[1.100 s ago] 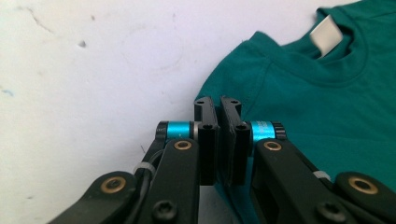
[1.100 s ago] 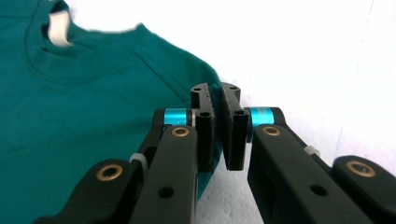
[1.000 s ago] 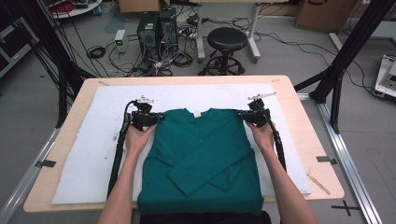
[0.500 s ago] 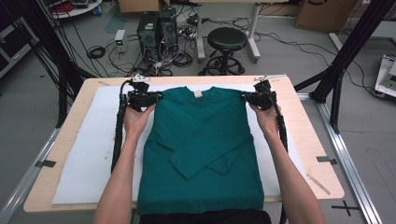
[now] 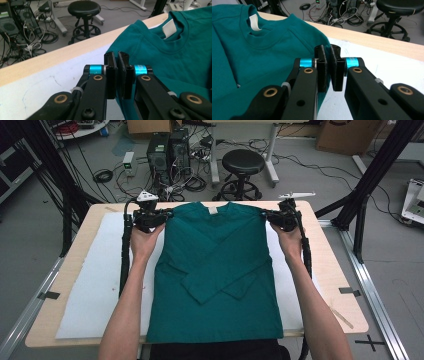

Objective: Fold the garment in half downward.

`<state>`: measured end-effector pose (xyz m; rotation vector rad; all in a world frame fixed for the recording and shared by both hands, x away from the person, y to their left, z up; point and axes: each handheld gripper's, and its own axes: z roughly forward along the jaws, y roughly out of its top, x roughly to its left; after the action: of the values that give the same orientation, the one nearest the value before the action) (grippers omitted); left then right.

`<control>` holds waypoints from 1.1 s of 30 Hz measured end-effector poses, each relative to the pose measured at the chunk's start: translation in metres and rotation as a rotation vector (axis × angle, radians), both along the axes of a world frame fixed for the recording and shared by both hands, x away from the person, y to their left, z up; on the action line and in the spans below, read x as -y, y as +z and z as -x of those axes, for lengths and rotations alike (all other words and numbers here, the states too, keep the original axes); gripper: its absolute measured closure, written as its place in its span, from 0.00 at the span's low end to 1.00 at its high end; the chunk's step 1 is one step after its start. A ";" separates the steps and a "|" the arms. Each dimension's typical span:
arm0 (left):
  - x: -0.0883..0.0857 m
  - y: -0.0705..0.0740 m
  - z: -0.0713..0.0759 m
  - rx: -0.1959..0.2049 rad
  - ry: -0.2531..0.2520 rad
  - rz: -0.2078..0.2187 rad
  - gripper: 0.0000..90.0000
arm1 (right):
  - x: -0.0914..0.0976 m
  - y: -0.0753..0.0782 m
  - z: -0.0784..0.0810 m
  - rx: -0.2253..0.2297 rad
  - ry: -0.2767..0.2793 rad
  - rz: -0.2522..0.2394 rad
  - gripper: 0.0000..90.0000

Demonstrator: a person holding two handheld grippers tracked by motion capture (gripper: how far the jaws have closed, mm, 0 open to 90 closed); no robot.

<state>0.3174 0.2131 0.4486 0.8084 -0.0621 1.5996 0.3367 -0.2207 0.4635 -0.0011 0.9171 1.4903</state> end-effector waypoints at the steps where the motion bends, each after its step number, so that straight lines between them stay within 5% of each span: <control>1: 0.000 0.000 0.000 0.000 0.000 0.000 0.95 | 0.000 0.000 0.000 0.000 0.000 0.000 0.96; 10: 0.002 -0.003 0.005 0.014 0.002 -0.013 0.95 | 0.006 -0.001 0.002 0.005 0.014 -0.008 0.96; 19: -0.001 -0.008 -0.015 -0.036 0.023 -0.048 0.95 | 0.006 -0.002 -0.013 -0.057 0.002 0.024 0.96; 26: -0.004 -0.013 -0.028 -0.049 0.028 -0.065 0.95 | -0.006 -0.007 -0.015 -0.048 -0.067 0.051 0.96; 32: -0.003 -0.023 -0.039 -0.057 0.041 -0.083 0.95 | -0.002 -0.016 -0.035 -0.051 -0.067 0.061 0.96; 33: -0.003 -0.026 -0.044 -0.062 0.042 -0.091 0.95 | 0.000 -0.019 -0.041 -0.083 -0.053 0.074 0.96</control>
<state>0.3611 0.2158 0.4222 0.9343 -0.0744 1.6198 0.3778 -0.2211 0.4445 0.0311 1.0317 1.4156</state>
